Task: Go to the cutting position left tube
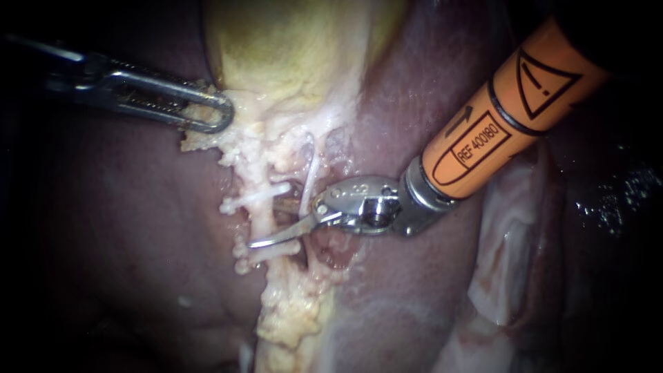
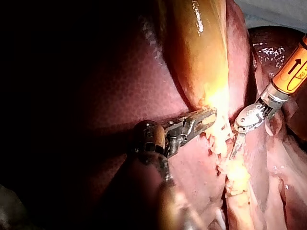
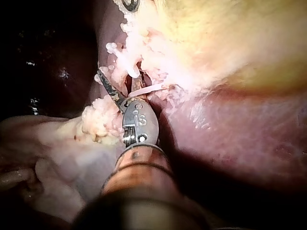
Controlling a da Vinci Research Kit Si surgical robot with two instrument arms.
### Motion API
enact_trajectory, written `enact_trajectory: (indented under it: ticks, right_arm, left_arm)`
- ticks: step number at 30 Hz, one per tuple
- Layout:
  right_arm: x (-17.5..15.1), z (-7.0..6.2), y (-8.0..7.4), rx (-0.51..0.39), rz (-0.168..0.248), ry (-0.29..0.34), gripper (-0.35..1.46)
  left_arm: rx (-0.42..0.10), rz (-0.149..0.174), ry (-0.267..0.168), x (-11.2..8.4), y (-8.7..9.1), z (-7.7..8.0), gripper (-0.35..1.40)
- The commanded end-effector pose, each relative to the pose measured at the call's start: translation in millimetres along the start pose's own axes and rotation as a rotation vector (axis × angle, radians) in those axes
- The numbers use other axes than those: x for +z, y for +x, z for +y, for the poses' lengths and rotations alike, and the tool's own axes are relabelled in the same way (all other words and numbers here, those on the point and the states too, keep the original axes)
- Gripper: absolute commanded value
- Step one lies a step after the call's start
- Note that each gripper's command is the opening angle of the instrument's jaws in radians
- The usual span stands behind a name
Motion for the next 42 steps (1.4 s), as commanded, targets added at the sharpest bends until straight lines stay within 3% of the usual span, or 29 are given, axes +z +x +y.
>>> enact_trajectory:
  ticks: [1, 21, 33, 42]
  right_arm:
    - [-0.1, -0.1, -0.1, 0.002, 0.000, 0.000, 1.28]
    - [-8.0, -1.7, -2.9, 0.031, 0.000, -0.032, 1.28]
    - [-11.2, -2.8, -2.7, 0.046, -0.013, -0.030, 1.28]
    - [-12.1, -4.8, -0.8, 0.053, -0.010, -0.022, 1.21]
  left_arm:
    - [0.000, 0.000, 0.000, 0.0, 0.0, 0.0, -0.35]
    - [0.000, -0.001, -0.001, -0.2, -0.1, 0.0, -0.35]
    - [0.001, -0.001, -0.002, -0.3, -0.1, -0.1, -0.35]
    - [0.001, -0.001, -0.002, -0.3, -0.1, -0.1, -0.35]
